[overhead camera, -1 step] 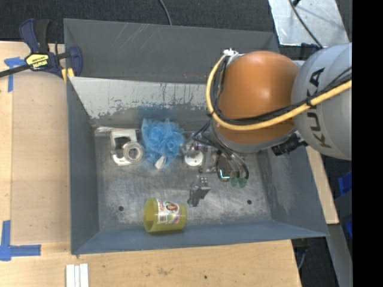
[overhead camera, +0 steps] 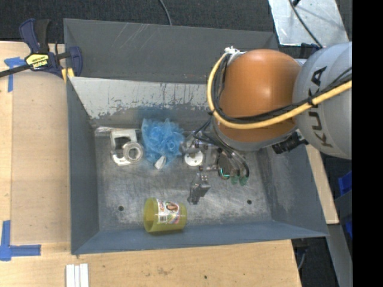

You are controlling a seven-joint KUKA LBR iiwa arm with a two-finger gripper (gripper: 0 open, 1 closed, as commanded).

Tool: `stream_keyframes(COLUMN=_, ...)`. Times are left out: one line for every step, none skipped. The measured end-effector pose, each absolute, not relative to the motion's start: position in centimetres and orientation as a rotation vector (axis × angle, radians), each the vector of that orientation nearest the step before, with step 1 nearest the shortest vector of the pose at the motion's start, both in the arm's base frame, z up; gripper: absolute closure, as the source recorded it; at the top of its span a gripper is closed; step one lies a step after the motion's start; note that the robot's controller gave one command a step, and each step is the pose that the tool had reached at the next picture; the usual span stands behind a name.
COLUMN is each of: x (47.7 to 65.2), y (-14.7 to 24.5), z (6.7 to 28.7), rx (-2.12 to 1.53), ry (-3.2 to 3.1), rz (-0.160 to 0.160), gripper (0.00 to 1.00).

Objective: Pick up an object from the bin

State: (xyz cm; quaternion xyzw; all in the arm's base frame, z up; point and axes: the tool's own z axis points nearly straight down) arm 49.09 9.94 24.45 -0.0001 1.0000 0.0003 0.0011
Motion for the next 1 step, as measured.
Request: stream_keyframes(x=50.30, y=11.54, z=19.88, rx=-0.095, ry=3.131, rz=0.001, gripper=0.00)
